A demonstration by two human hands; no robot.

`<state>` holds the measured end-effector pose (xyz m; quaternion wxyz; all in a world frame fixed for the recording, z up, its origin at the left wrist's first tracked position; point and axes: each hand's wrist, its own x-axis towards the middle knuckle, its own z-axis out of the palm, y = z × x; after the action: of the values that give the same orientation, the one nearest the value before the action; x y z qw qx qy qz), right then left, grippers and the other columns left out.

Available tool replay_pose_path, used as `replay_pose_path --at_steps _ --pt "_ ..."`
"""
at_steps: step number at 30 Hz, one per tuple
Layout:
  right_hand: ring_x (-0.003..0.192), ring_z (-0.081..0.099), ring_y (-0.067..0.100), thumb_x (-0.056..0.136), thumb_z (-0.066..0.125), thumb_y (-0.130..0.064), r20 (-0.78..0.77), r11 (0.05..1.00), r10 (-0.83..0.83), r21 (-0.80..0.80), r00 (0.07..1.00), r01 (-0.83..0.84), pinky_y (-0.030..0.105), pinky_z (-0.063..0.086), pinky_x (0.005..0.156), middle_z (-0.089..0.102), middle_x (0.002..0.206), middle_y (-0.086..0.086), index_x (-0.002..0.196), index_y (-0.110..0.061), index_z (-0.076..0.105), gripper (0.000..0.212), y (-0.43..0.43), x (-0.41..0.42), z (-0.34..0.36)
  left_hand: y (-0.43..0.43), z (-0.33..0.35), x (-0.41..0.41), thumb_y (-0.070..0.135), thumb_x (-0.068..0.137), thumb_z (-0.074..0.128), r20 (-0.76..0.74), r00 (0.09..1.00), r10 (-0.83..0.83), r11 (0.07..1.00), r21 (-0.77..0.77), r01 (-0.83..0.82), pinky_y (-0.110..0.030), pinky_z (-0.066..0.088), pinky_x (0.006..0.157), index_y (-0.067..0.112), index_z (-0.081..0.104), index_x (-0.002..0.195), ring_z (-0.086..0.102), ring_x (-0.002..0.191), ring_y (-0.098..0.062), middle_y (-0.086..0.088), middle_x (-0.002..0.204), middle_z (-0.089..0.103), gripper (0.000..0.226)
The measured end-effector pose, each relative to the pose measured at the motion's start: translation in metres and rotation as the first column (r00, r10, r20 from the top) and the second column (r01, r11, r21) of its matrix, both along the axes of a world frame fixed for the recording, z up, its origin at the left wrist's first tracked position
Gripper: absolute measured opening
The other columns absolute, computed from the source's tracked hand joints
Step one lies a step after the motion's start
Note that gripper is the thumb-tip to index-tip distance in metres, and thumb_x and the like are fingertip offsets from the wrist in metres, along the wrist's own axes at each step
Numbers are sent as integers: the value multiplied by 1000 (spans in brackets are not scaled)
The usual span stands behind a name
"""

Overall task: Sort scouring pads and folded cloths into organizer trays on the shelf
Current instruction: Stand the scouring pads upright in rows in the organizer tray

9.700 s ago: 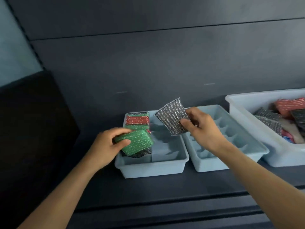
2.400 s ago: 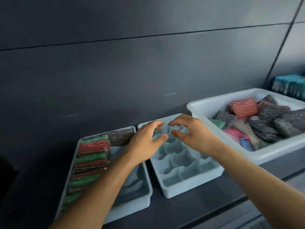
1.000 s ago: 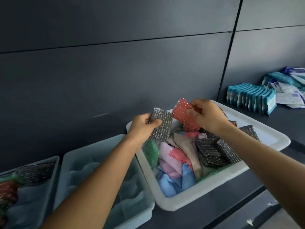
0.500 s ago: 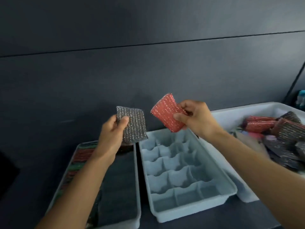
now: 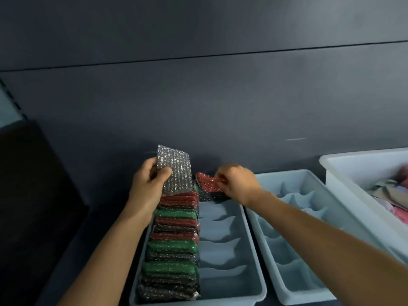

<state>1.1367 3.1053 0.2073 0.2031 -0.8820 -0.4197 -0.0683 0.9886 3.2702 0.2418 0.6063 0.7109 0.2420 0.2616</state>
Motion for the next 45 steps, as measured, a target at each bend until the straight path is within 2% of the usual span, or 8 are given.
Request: replay_pose_path --at_steps 6,11,15,17,20,26,30,45 --pt "100 59 28 90 57 -17 62 989 -2 -148 998 11 33 47 78 64 109 5 103 -17 63 14 15 7 -13 8 -2 0 16 96 58 -11 999 -51 999 13 51 -44 55 92 25 58 121 68 100 -13 6 109 70 26" --pt "116 49 22 90 58 -23 113 974 -10 -222 994 35 33 45 82 55 117 2 110 -18 63 21 18 10 -21 7 -4 3 10 95 60 -43 993 -111 988 100 115 -14 50 69 26 55 124 68 91 -1 10 110 67 34" --pt "113 53 18 80 71 -42 -45 981 -69 180 997 76 33 47 84 49 121 -2 124 -24 52 51 8 7 -3 6 -3 10 12 90 66 -94 985 -144 932 323 167 -5 46 64 27 57 111 64 87 8 14 104 65 27" --pt "116 51 11 78 72 -46 -52 937 94 341 994 -71 31 49 84 42 130 -9 138 -35 37 70 4 -3 22 0 -2 18 13 88 69 -153 969 -194 862 444 243 -5 43 72 26 61 107 61 95 6 15 104 65 25" --pt "112 54 14 85 66 -35 53 960 231 149 971 -237 33 50 85 55 124 -7 130 -32 49 48 1 -5 41 -12 -2 33 16 86 73 -179 951 -254 795 521 310 -13 42 87 27 64 108 58 103 1 14 107 64 27" --pt "90 62 28 86 66 -25 -1 988 -32 154 999 32 37 49 76 68 97 5 107 -20 59 23 -19 -3 26 4 -23 54 12 94 60 -283 935 -212 748 569 342 -34 52 96 24 58 118 59 101 -4 12 110 61 27" --pt "98 57 27 89 62 -26 117 999 -36 35 992 32 33 43 75 62 103 6 110 -18 59 24 -11 -13 15 17 -42 54 10 96 54 -462 864 -201 652 595 470 -45 44 106 45 59 90 52 124 -9 13 127 60 35" --pt "106 54 21 85 67 -28 135 989 -126 -63 983 135 29 44 73 60 106 -2 99 -21 65 16 14 -9 -27 16 -52 55 18 97 54 -503 847 -171 654 585 480 -24 33 93 35 57 125 50 125 -13 8 135 56 32"
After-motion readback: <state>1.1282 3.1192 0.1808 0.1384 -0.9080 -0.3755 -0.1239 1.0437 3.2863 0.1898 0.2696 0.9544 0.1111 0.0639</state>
